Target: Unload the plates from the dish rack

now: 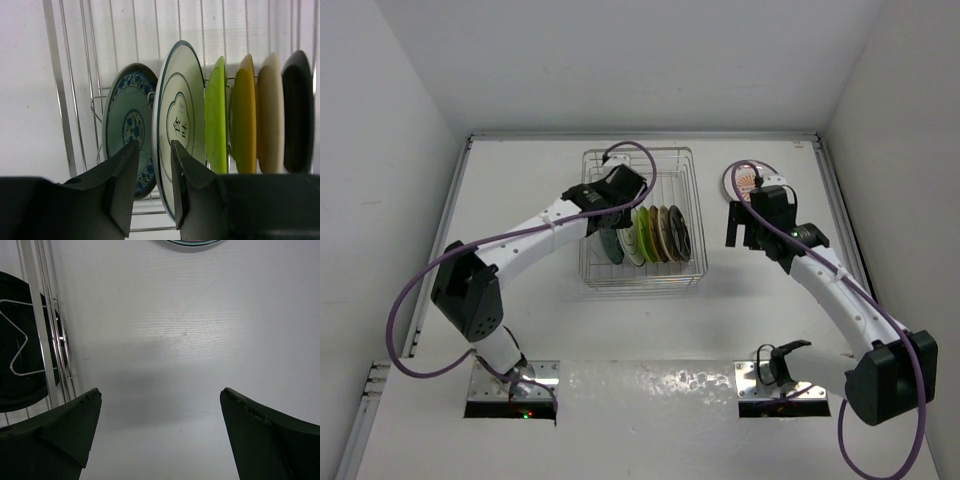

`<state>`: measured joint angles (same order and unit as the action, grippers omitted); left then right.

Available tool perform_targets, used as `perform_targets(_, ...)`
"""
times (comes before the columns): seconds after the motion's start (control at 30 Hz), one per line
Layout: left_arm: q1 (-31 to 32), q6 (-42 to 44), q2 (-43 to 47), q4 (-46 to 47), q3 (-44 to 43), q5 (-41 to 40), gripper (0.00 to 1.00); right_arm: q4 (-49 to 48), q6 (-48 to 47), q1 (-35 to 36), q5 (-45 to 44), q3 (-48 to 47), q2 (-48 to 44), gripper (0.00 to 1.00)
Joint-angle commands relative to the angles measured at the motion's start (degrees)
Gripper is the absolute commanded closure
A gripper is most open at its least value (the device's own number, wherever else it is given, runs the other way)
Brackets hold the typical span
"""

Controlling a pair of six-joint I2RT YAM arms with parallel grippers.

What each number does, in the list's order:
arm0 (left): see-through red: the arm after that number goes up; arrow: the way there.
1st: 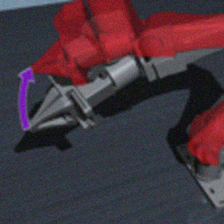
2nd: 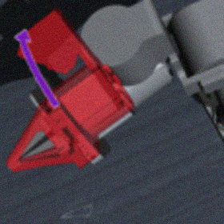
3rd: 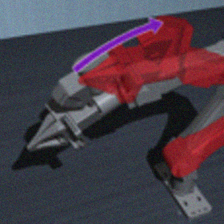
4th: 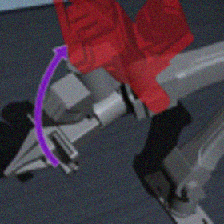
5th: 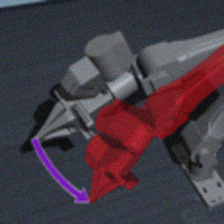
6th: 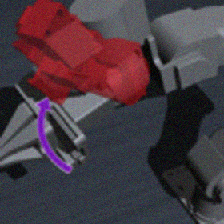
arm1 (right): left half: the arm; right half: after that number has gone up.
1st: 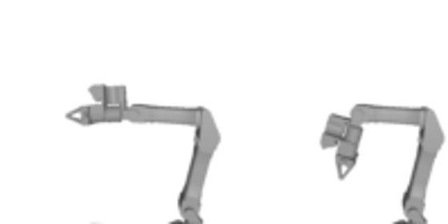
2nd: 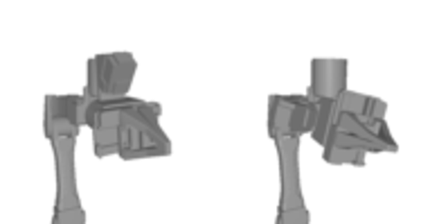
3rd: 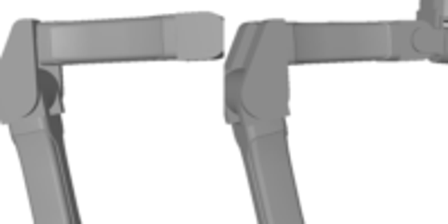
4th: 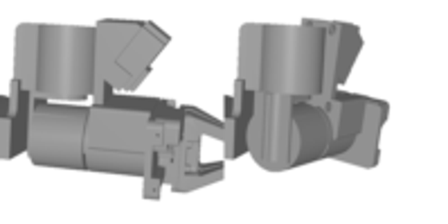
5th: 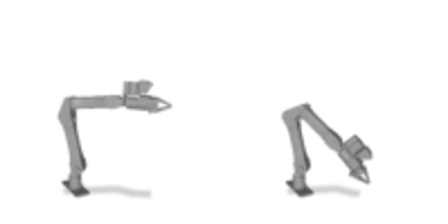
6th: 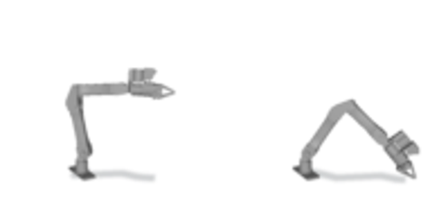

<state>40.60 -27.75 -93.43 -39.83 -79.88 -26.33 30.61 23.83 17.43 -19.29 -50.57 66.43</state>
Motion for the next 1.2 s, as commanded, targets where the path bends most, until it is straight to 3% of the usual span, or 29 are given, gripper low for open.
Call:
perform_targets(0.0, 1.15, -1.61, -1.75, -0.07, -3.26, -2.06, 0.73, -1.79, -1.25, 0.15, -1.28, 0.29, -2.45, 0.01)
perform_targets(0.23, 2.9, -2.92, -4.22, -2.96, -6.34, -6.1, 0.99, -1.17, -0.81, 0.06, -1.19, 0.47, -4.38, 0.01)
perform_targets(0.6, 3.79, -2.13, -1.24, -13.33, -16.96, -15.76, 1.0, -0.2, -0.11, 0.15, -0.31, -0.23, -7.02, 0.01)
perform_targets(0.73, 3.78, -1.7, 0.7, -18.68, -22.68, -19.46, 1.0, -3.0, 0.68, 0.06, 4.86, -0.76, -7.46, 0.01)
perform_targets(0.8, 3.79, -1.35, 2.54, -19.66, -25.23, -20.95, 1.0, -6.07, 1.21, 0.15, 13.28, -0.33, -7.81, 0.01)
perform_targets(0.9, 3.79, 0.67, 7.45, -17.49, -24.63, -19.39, 1.0, -15.47, 4.36, 0.06, 30.67, 1.34, -7.9, 0.01)
perform_targets(0.97, 3.79, 4.71, 14.19, -8.19, -17.71, -13.01, 1.0, -27.23, 10.92, 0.06, 39.98, 3.98, -7.46, 0.01)
perform_targets(1.0, 3.79, 5.5, 16.59, -4.67, -15.07, -10.61, 1.0, -32.06, 14.1, 0.15, 48.73, 5.12, -6.68, 0.01)
perform_targets(1.13, 3.7, 5.87, 27.48, 11.84, -1.64, 2.91, 1.0, -62.96, 33.77, 0.06, 57.34, 12.23, -4.13, 0.01)
perform_targets(1.17, 3.7, 5.34, 29.08, 14.06, 0.32, 4.86, 1.0, -65.91, 35.39, 0.15, 57.52, 12.68, -3.68, 0.01)
